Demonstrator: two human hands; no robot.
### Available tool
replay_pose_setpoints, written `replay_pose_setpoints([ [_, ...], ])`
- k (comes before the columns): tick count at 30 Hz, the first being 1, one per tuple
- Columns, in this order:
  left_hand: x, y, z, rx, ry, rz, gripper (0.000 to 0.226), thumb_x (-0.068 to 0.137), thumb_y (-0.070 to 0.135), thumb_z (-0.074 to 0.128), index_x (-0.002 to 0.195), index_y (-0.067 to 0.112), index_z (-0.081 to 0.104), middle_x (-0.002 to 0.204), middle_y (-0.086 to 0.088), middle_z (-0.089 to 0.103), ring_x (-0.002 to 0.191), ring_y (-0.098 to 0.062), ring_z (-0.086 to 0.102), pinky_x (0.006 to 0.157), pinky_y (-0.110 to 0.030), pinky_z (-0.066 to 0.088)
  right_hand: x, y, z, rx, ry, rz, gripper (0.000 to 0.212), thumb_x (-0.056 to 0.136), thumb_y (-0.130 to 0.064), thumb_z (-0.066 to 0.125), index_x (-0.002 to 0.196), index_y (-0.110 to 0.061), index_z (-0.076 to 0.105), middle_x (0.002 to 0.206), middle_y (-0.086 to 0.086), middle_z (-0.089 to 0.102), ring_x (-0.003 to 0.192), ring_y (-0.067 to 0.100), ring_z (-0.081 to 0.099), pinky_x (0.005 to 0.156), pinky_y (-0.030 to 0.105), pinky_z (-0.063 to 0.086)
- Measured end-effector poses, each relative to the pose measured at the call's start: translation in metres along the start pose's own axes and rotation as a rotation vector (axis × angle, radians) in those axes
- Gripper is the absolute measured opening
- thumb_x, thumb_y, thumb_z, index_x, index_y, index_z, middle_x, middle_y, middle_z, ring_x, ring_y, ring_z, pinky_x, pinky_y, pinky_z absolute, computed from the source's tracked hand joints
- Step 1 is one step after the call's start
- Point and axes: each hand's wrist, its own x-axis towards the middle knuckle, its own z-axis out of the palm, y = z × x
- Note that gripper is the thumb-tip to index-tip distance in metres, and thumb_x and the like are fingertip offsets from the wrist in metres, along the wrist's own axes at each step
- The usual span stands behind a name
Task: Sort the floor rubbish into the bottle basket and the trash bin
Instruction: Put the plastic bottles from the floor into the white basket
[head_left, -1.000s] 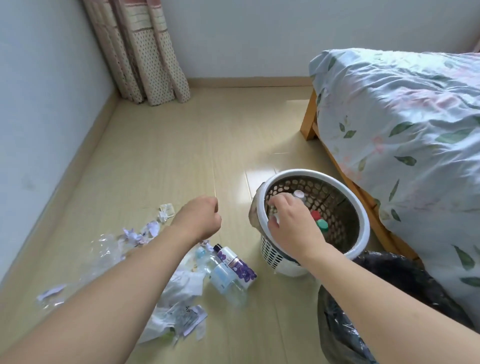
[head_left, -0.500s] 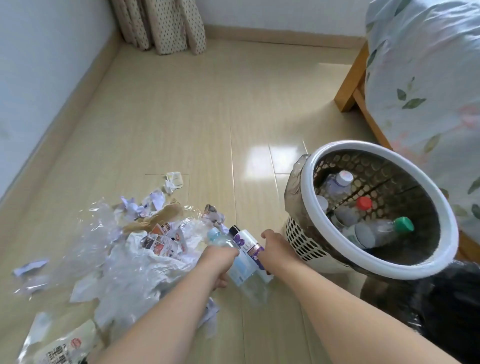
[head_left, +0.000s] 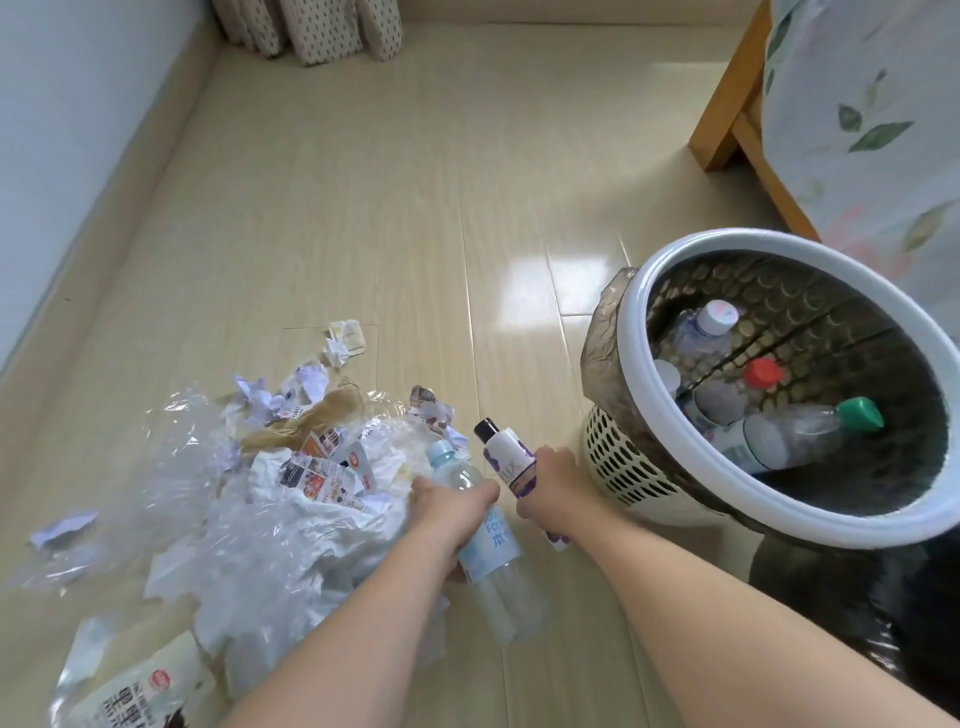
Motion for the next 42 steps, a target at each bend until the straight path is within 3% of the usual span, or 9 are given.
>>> replay_pose_setpoints([
  [3,-0.034,0.01,-0.025,0.067,-0.04,-0.006,0.073,0.075,0.031,0.067,0.13,0.017,0.021,0.096,-0.015,0.06,0.078,-0.031,0.066,0.069,-0.045,0.058,-0.035,-0.004,-0.019,0.168,-0.1,0.036,0.036,0.078,-0.015,0.055,0.108,-0.018,0.036,0.095,0.009,0.054,0.063,0.025,0.058,0.048,0.028,0.048],
  [8,-0.116,0.04,-0.079,0.147,0.012,0.135,0.078,0.066,0.028,0.07,0.129,0.012,0.029,0.106,-0.014,0.059,0.087,-0.032,0.066,0.078,-0.046,0.058,-0.111,-0.018,-0.061,0.351,-0.154,-0.068,0.052,0.07,-0.012,0.06,0.111,-0.032,0.036,0.081,0.015,0.06,0.054,0.027,0.056,0.051,0.036,0.051],
  [15,-0.228,0.084,-0.112,0.026,0.095,0.528,0.071,0.07,0.025,0.073,0.126,0.032,0.028,0.114,-0.002,0.051,0.104,-0.028,0.057,0.086,-0.05,0.054,-0.201,-0.042,-0.134,0.755,0.099,-0.317,0.026,0.088,-0.052,0.059,0.099,-0.029,0.054,0.096,0.005,0.068,0.081,0.018,0.068,0.079,0.037,0.056],
  [19,-0.28,0.11,-0.102,0.007,0.151,0.729,0.07,0.076,0.038,0.076,0.13,0.028,0.032,0.127,0.0,0.045,0.103,-0.024,0.056,0.078,-0.04,0.057,-0.231,-0.036,-0.187,1.051,0.244,-0.363,0.021,0.092,-0.039,0.06,0.104,-0.022,0.055,0.104,0.012,0.067,0.089,0.026,0.069,0.081,0.042,0.057],
  [26,-0.315,0.142,-0.037,0.045,0.167,0.962,0.059,0.081,0.047,0.072,0.126,0.027,0.04,0.111,0.001,0.053,0.1,-0.02,0.057,0.089,-0.04,0.048,-0.234,0.018,-0.249,1.114,0.444,-0.352,0.049,0.087,-0.014,0.063,0.123,-0.032,0.036,0.101,0.009,0.054,0.091,0.025,0.061,0.082,0.043,0.057],
  [30,-0.311,0.156,0.013,0.133,0.133,1.029,0.061,0.083,0.044,0.07,0.129,0.028,0.034,0.113,-0.003,0.054,0.101,-0.019,0.057,0.081,-0.033,0.041,-0.214,0.053,-0.256,1.086,0.521,-0.279,0.046,0.095,-0.039,0.055,0.133,-0.031,0.029,0.104,0.003,0.051,0.092,0.018,0.057,0.073,0.033,0.053],
  [33,-0.3,0.16,0.043,0.269,0.123,1.035,0.06,0.083,0.04,0.068,0.125,0.032,0.026,0.114,-0.003,0.053,0.097,-0.02,0.057,0.082,-0.034,0.042,-0.194,0.074,-0.246,0.954,0.577,-0.211,0.047,0.093,-0.052,0.051,0.131,-0.033,0.032,0.113,0.002,0.049,0.107,0.024,0.052,0.09,0.047,0.052],
  [37,-0.274,0.16,0.076,0.454,0.109,1.051,0.056,0.078,0.035,0.071,0.116,0.029,0.03,0.105,0.004,0.055,0.091,-0.013,0.059,0.076,-0.031,0.046,-0.169,0.101,-0.236,0.868,0.531,-0.135,0.055,0.087,-0.037,0.063,0.134,-0.027,0.038,0.119,0.001,0.056,0.105,0.021,0.057,0.086,0.044,0.056],
  [42,-0.229,0.153,0.098,0.653,0.101,1.024,0.054,0.072,0.037,0.073,0.111,0.029,0.037,0.093,0.007,0.066,0.082,-0.011,0.066,0.072,-0.037,0.059,-0.143,0.114,-0.221,0.671,0.4,-0.113,0.036,0.089,-0.024,0.064,0.12,-0.025,0.046,0.109,-0.002,0.057,0.097,0.017,0.057,0.079,0.032,0.055],
])
